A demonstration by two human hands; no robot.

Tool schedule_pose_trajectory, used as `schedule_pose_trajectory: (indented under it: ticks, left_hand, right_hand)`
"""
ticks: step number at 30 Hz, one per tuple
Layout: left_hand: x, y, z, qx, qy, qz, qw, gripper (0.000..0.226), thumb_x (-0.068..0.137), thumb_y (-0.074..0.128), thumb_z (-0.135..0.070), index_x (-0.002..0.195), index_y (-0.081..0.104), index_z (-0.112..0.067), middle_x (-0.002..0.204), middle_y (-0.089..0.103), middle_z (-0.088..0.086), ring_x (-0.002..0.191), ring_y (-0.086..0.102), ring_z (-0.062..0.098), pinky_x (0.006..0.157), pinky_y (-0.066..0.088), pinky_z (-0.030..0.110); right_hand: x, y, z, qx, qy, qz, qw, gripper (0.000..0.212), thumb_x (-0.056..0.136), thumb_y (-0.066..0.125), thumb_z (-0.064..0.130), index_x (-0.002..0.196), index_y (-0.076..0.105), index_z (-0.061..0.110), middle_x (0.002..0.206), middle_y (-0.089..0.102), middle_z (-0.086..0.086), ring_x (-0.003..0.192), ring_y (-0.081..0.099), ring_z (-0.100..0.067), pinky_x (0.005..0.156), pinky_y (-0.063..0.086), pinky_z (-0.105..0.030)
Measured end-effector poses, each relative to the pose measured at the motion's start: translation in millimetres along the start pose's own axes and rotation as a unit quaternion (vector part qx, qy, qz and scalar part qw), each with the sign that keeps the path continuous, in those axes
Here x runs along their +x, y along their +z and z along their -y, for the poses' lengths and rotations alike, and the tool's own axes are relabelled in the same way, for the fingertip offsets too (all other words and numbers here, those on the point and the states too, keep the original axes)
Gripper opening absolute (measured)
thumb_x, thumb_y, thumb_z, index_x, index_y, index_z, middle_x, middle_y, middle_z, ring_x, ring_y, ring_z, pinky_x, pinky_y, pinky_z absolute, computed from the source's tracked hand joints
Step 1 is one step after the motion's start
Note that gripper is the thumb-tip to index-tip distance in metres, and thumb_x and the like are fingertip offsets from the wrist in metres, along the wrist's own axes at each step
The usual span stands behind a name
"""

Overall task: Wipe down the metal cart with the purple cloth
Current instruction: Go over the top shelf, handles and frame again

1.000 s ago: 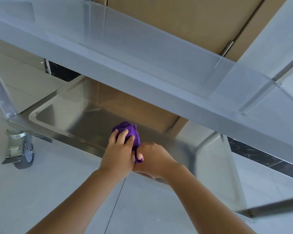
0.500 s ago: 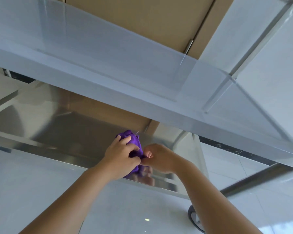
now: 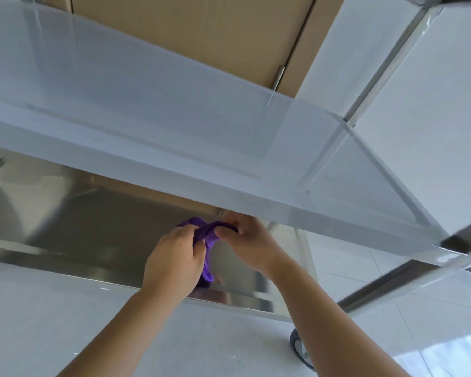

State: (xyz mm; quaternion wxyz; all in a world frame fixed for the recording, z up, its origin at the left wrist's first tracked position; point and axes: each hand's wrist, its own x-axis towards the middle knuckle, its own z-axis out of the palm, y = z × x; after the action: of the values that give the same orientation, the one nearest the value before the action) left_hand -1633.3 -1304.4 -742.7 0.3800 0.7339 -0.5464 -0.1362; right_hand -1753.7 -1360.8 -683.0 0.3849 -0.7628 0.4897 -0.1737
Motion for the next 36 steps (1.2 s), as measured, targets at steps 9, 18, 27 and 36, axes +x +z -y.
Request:
schedule_pose_trajectory:
  ticks: [9, 18, 27, 36]
  left_hand:
    - [13, -46, -27, -0.061, -0.075, 0.110, 0.989, 0.016, 0.094, 0.042, -0.007, 0.092, 0.056, 0.000, 0.089, 0.057, 0.014, 0.091, 0.054, 0.034, 0.072, 0.035, 0.031]
    - [-24, -120, -60, -0.113, -0.158, 0.279, 0.940, 0.020, 0.091, 0.037, -0.013, 0.090, 0.054, -0.022, 0.088, 0.062, -0.003, 0.075, 0.061, 0.010, 0.061, 0.051, 0.023]
    - [-39, -261, -172, -0.135, -0.201, 0.285, 0.927, 0.018, 0.096, 0.038, -0.013, 0.087, 0.050, -0.023, 0.084, 0.058, -0.003, 0.068, 0.057, 0.008, 0.055, 0.042, 0.009]
    - [4, -413, -291, -0.159, -0.189, 0.305, 0.920, 0.014, 0.093, 0.040, -0.019, 0.085, 0.050, -0.012, 0.080, 0.059, 0.008, 0.060, 0.050, 0.012, 0.057, 0.041, 0.024]
  right_hand:
    - [-23, -10, 53, -0.099, 0.047, 0.013, 0.994, 0.031, 0.102, 0.031, 0.019, 0.123, 0.051, 0.007, 0.121, 0.055, -0.006, 0.115, 0.048, -0.021, 0.087, 0.029, -0.018]
    - [-88, -21, 119, 0.049, 0.192, 0.068, 0.978, 0.014, 0.093, 0.043, 0.015, 0.091, 0.053, 0.005, 0.074, 0.051, 0.004, 0.065, 0.043, -0.010, 0.055, 0.035, -0.015]
    - [-143, -104, 253, 0.086, 0.209, 0.050, 0.973, 0.017, 0.090, 0.048, 0.012, 0.074, 0.045, 0.017, 0.068, 0.047, 0.008, 0.060, 0.040, -0.006, 0.053, 0.034, -0.010]
    - [-162, -211, 402, 0.117, 0.180, 0.010, 0.977, 0.017, 0.091, 0.054, 0.016, 0.076, 0.052, 0.022, 0.070, 0.056, 0.006, 0.065, 0.049, -0.010, 0.061, 0.041, -0.019]
